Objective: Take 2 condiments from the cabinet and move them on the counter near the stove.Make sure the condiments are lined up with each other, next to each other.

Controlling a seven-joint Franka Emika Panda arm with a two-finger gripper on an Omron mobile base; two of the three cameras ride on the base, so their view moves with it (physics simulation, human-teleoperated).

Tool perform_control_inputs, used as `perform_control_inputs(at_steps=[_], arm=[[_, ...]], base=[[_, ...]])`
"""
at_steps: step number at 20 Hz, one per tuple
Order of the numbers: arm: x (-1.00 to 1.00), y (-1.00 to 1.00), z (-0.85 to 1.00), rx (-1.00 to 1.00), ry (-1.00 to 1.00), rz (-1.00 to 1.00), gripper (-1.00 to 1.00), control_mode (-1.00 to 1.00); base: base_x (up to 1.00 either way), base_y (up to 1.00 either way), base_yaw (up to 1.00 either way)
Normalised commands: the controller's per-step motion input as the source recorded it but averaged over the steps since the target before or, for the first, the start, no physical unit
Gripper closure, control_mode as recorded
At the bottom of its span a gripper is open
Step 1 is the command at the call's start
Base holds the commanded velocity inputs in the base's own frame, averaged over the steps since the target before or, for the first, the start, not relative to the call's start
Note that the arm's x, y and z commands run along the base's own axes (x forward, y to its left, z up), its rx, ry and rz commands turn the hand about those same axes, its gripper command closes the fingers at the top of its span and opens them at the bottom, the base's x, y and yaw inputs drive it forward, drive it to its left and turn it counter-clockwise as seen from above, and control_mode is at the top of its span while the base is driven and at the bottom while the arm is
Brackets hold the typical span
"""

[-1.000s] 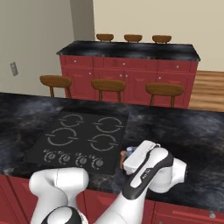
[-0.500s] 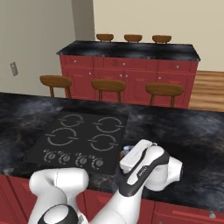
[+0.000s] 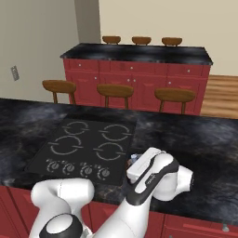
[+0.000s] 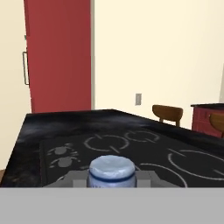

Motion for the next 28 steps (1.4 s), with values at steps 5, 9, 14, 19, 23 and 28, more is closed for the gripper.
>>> perform_control_inputs(at_steps=[5,9,14,19,23,28], arm=[[0.00,0.01,-0.01,0.00,-0.02,0.00,1.00,-1.00],[0.00,0.00,0.00,0.00,0.00,0.00,-1.00,-1.00],[0.00,0.00,0.00,0.00,0.00,0.00,-1.00,-1.00],[0.00,0.00,0.00,0.00,0.00,0.00,-1.00,-1.00],[-0.01,0.00,0.06,0.00,-0.01,0.00,-1.00,-1.00],[-0.20,-0.08,0.39,-0.01,-0.03,-0.02,-1.00,-1.00]], base=[[0.00,0.00,0.00],[0.00,0.00,0.00],[0.00,0.00,0.00],[0.00,0.00,0.00],[0.00,0.00,0.00],[0.00,0.00,0.00]])
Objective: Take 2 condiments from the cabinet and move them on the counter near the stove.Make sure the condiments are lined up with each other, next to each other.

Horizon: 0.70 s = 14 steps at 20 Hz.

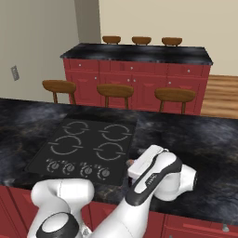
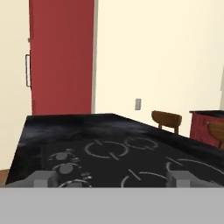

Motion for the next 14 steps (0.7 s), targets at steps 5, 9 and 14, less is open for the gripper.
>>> perform_control_inputs(at_steps=[5,9,14], arm=[[-0.20,-0.06,0.52,-0.05,0.00,-0.03,-1.00,-1.00],[-0.31,-0.01,0.77,-0.08,0.01,-0.10,-1.00,-1.00],[-0.45,0.11,0.79,-0.13,0.08,-0.24,-1.00,-1.00]], base=[[0.00,0.00,0.00],[0.00,0.00,0.00],[0.00,0.00,0.00]])
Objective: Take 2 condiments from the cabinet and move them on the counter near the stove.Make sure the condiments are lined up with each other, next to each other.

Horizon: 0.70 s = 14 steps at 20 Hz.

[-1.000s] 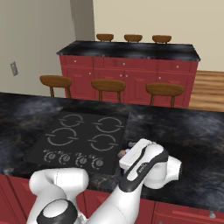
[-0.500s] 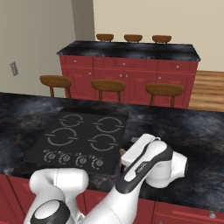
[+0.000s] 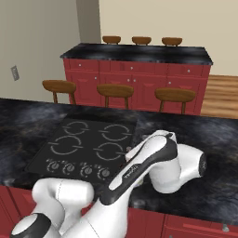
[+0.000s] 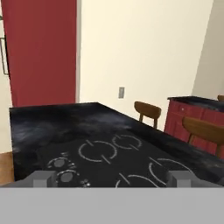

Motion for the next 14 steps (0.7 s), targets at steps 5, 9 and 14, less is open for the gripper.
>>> perform_control_inputs(at_steps=[5,9,14], arm=[[-0.49,0.35,0.74,-0.14,0.22,-0.34,-1.00,-1.00],[-0.24,0.63,0.67,-0.19,0.43,-0.29,-1.00,-1.00],[-0.17,0.82,0.20,-0.24,0.25,-0.25,-1.00,-1.00]], base=[[0.00,0.00,0.00],[0.00,0.00,0.00],[0.00,0.00,0.00]])
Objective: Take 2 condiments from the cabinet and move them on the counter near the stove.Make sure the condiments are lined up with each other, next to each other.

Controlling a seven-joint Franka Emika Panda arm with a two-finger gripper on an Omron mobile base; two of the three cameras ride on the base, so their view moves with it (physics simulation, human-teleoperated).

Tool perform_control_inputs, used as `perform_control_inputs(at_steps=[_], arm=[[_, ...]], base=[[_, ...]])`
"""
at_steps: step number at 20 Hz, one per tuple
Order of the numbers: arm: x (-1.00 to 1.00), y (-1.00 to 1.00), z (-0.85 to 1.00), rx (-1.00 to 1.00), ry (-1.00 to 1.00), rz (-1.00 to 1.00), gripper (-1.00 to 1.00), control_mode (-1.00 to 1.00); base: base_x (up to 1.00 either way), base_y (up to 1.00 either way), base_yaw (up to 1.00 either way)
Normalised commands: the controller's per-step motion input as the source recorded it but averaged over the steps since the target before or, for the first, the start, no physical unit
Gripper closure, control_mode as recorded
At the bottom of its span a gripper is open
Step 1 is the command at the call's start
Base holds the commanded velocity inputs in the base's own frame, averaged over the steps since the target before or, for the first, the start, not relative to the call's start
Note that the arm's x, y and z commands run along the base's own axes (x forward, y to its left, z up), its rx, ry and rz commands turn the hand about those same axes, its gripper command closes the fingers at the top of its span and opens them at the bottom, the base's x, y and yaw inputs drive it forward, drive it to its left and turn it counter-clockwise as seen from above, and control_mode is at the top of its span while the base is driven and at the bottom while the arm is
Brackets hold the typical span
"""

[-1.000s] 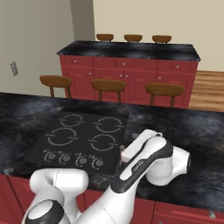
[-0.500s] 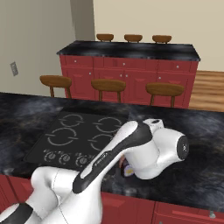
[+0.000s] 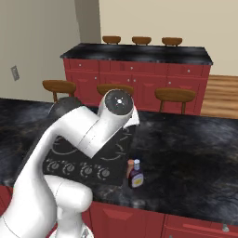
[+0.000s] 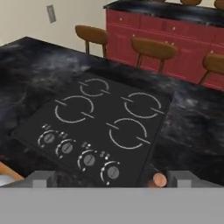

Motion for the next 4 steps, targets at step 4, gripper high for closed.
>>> perform_control_inputs(at_steps=[4], arm=[[-0.18,0.98,-0.01,-0.27,0.06,-0.26,-1.00,-1.00]], base=[[0.00,0.00,0.00]])
